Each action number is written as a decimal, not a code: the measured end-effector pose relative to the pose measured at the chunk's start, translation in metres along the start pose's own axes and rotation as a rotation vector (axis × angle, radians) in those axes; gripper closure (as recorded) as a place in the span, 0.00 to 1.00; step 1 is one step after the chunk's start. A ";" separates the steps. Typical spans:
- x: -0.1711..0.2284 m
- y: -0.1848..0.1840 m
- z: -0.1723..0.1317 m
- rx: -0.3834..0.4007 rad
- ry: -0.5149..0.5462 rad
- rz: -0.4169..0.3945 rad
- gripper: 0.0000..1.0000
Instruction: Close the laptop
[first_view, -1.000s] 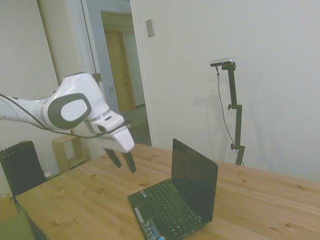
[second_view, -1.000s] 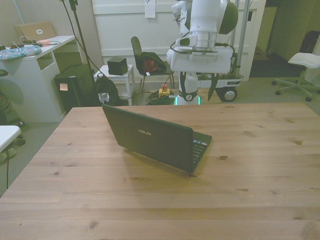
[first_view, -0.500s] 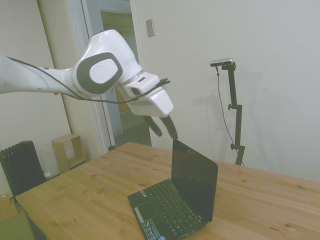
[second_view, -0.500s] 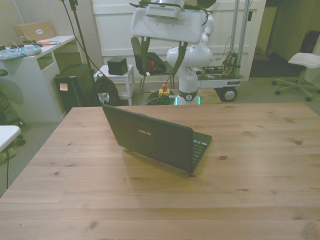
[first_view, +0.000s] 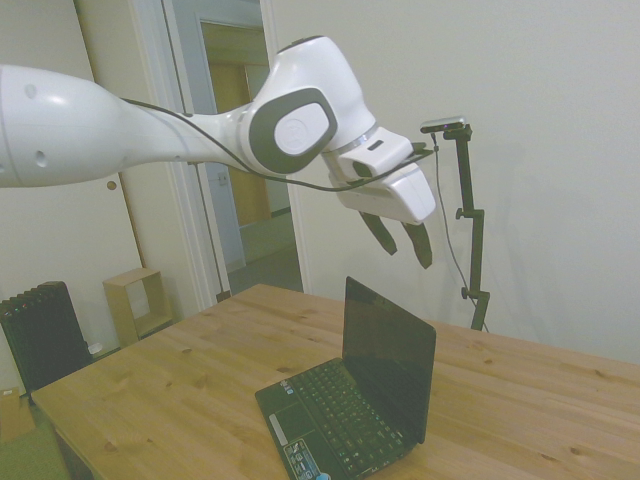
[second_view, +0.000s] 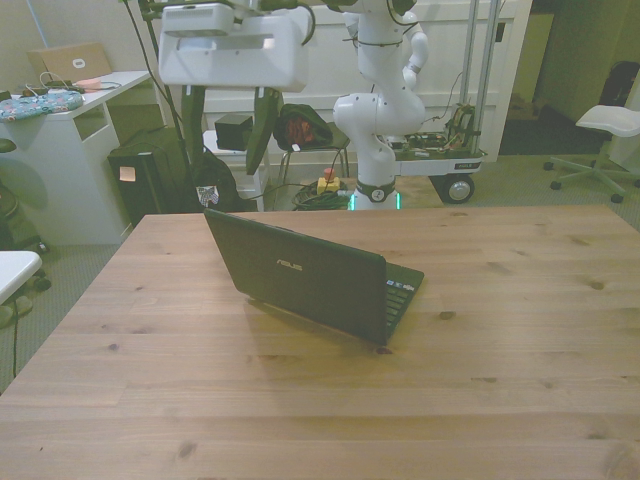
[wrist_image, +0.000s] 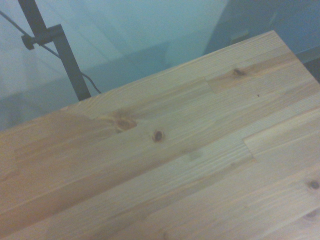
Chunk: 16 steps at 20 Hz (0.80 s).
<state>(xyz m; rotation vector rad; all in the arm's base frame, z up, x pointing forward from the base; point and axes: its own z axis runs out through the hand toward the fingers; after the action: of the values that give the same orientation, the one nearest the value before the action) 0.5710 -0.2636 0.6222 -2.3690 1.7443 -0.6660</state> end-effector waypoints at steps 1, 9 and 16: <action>0.005 -0.002 0.009 0.000 -0.021 0.012 0.00; 0.002 -0.024 0.087 -0.027 -0.171 0.046 1.00; -0.016 -0.022 0.117 -0.061 -0.245 0.046 1.00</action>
<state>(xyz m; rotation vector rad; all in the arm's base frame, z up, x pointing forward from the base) 0.6354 -0.2602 0.5208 -2.3260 1.7283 -0.3040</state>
